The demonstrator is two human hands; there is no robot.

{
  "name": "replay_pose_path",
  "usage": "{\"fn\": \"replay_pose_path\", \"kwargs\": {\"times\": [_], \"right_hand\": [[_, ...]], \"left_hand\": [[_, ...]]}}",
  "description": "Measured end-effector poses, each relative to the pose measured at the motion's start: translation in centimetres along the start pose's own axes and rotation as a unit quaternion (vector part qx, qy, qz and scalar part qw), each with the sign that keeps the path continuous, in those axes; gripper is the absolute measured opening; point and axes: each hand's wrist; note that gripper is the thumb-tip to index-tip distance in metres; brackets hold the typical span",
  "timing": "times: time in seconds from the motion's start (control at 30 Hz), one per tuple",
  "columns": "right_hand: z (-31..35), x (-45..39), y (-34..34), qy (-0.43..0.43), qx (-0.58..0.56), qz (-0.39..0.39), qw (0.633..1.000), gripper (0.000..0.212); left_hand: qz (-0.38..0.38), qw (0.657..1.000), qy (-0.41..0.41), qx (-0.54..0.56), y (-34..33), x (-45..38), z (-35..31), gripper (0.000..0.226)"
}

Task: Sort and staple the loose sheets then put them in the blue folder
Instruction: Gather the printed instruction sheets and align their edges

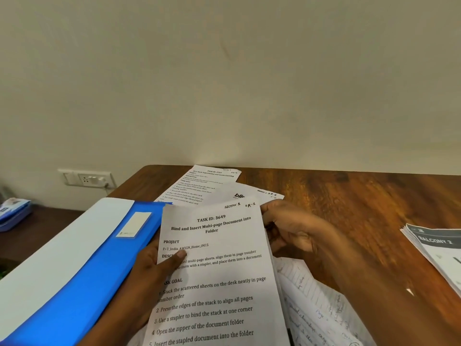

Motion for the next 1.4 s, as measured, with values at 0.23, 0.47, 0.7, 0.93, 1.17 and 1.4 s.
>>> {"fn": "replay_pose_path", "kwargs": {"times": [0.23, 0.47, 0.7, 0.93, 1.17, 1.4], "right_hand": [[-3.2, -2.0, 0.4, 0.182, 0.359, -0.154, 0.902, 0.040], [-3.1, -2.1, 1.3, 0.099, 0.519, -0.056, 0.847, 0.038], [-1.5, -0.5, 4.6, 0.047, 0.509, -0.048, 0.858, 0.031], [-6.3, -2.7, 5.3, 0.041, 0.474, -0.288, 0.831, 0.068], [-6.5, -3.5, 5.1, 0.060, 0.422, -0.291, 0.857, 0.070], [-6.0, -4.4, 4.9, 0.089, -0.036, -0.372, 0.923, 0.076]], "left_hand": [[-0.014, 0.999, -0.007, -0.043, 0.2, 0.1, -0.1, 0.025], [-0.021, 0.998, -0.012, -0.052, 0.3, 0.4, -0.3, 0.016], [-0.019, 0.999, -0.015, -0.043, 0.5, 0.6, -0.3, 0.018], [-0.018, 0.999, -0.011, -0.043, 0.3, 0.6, -0.2, 0.020], [-0.013, 0.999, -0.006, -0.048, 0.0, 0.6, -0.3, 0.023], [-0.010, 0.999, -0.010, -0.045, 0.1, 0.6, -0.4, 0.022]]}}
Point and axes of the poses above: each hand's wrist, its own x-axis away from the middle knuckle, its own y-axis out of the back of the hand, z = x × y, and after that the axes turned 4 degrees about x, right-handed
